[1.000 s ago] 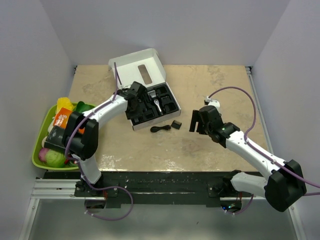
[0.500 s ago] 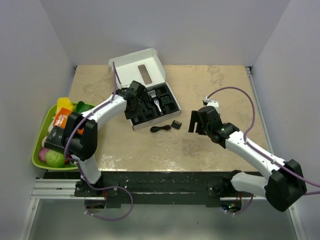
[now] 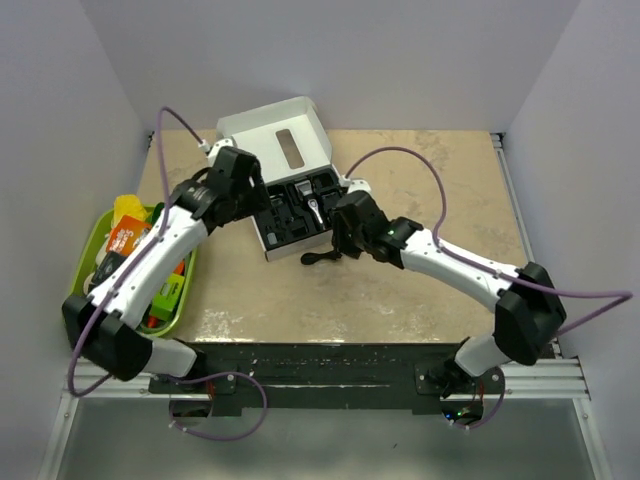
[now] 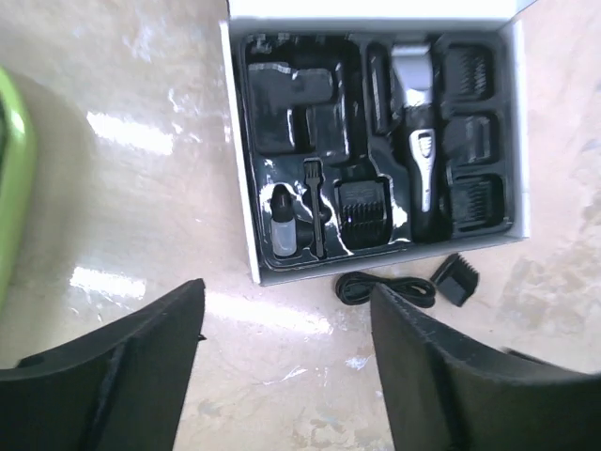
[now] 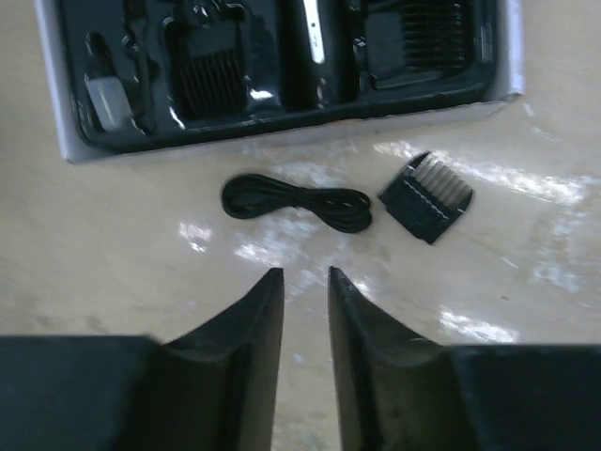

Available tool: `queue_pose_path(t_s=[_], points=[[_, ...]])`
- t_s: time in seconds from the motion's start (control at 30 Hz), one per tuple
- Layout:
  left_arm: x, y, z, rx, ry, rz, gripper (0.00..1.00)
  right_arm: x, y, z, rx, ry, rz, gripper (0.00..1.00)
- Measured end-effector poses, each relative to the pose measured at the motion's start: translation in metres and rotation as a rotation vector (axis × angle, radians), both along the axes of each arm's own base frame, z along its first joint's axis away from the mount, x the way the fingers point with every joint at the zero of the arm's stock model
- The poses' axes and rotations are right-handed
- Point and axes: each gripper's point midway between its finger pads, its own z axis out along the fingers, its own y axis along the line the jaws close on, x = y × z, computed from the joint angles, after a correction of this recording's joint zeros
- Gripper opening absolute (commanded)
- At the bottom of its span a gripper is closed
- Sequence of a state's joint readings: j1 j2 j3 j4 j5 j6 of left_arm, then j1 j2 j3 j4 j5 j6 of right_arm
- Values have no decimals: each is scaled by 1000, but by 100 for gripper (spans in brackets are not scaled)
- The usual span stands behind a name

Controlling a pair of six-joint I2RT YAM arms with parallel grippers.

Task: Sort the hair-cutting tools

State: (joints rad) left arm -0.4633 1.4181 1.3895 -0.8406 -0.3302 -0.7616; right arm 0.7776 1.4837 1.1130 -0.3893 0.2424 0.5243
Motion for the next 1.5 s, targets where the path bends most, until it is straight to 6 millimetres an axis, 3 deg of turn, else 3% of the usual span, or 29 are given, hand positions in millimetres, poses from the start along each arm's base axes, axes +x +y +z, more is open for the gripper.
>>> queue_pose_path(t_s=[0.07, 0.2, 0.37, 0.57, 0.67, 1.03, 1.33, 1.5], points=[[-10, 9, 23, -15, -67, 5, 84, 7, 16, -4, 14, 18, 20, 0], [-34, 26, 43, -29, -144, 10, 89, 19, 40, -19, 25, 62, 48, 0], [-56, 39, 32, -12, -134, 3, 99, 22, 81, -33, 46, 87, 122, 0], [-77, 46, 19, -17, -129, -12, 99, 16, 140, -24, 127, 63, 239, 0], [-83, 49, 17, -23, -138, -13, 99, 20, 157, -24, 152, 43, 259, 0], [-91, 52, 18, -30, -156, -17, 99, 43, 178, -48, 134, 27, 257, 0], [-93, 53, 12, -24, -146, -18, 99, 61, 190, -24, 149, -47, 258, 0], [-92, 53, 11, -13, -145, -28, 99, 64, 189, -25, 135, -59, 247, 0]])
